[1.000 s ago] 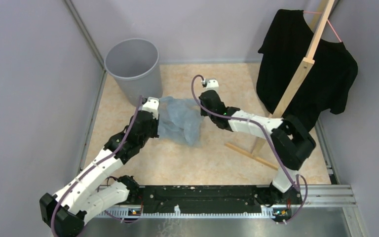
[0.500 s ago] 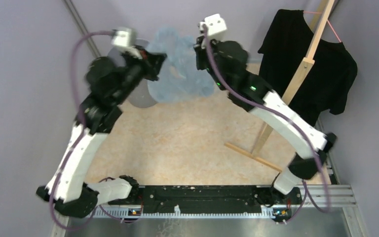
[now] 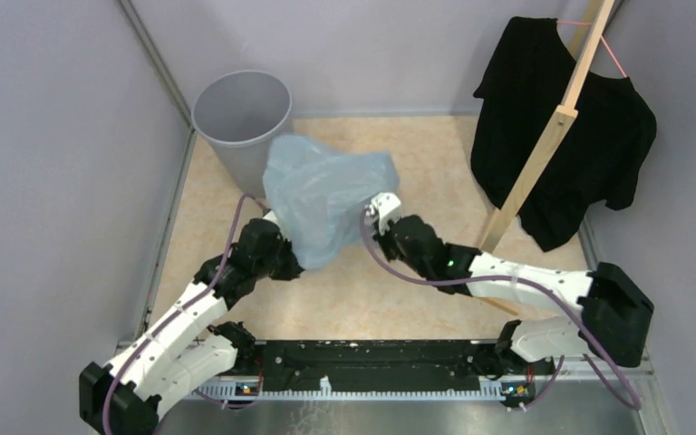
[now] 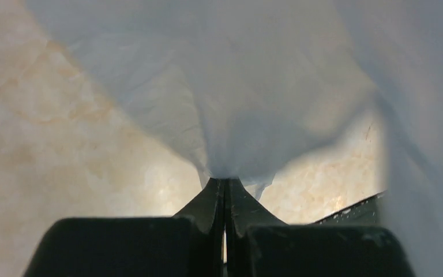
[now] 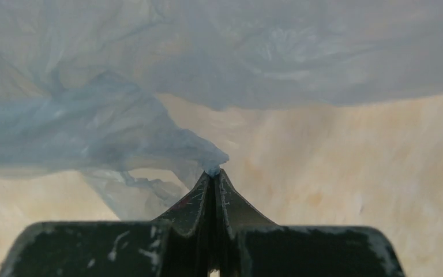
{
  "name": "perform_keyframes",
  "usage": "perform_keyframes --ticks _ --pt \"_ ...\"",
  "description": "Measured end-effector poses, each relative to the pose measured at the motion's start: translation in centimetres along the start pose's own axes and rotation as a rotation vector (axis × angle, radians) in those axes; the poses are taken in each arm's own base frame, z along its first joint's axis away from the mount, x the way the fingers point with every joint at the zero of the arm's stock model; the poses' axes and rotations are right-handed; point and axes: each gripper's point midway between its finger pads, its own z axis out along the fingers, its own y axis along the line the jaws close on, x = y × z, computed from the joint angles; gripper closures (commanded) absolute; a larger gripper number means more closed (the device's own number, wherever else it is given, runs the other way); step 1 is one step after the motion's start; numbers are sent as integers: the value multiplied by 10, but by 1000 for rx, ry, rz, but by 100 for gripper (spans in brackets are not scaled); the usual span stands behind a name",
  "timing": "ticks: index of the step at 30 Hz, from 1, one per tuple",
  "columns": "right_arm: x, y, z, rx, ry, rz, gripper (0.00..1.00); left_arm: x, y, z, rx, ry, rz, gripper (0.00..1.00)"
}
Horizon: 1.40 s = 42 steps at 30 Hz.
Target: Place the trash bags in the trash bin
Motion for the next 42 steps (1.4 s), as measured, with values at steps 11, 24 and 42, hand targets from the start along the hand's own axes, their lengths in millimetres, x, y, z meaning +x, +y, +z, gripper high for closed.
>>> perform_keyframes --ticks 11,24,42 --pt "-207 -9 -51 -58 -262 89 100 -229 -116 -189 222 -613 144 100" --pt "-65 5 -26 -62 -125 145 100 -70 -16 -52 -10 -236 26 100" --pt "-225 -10 -69 6 -410 148 100 -199 -58 -200 33 -733 117 100"
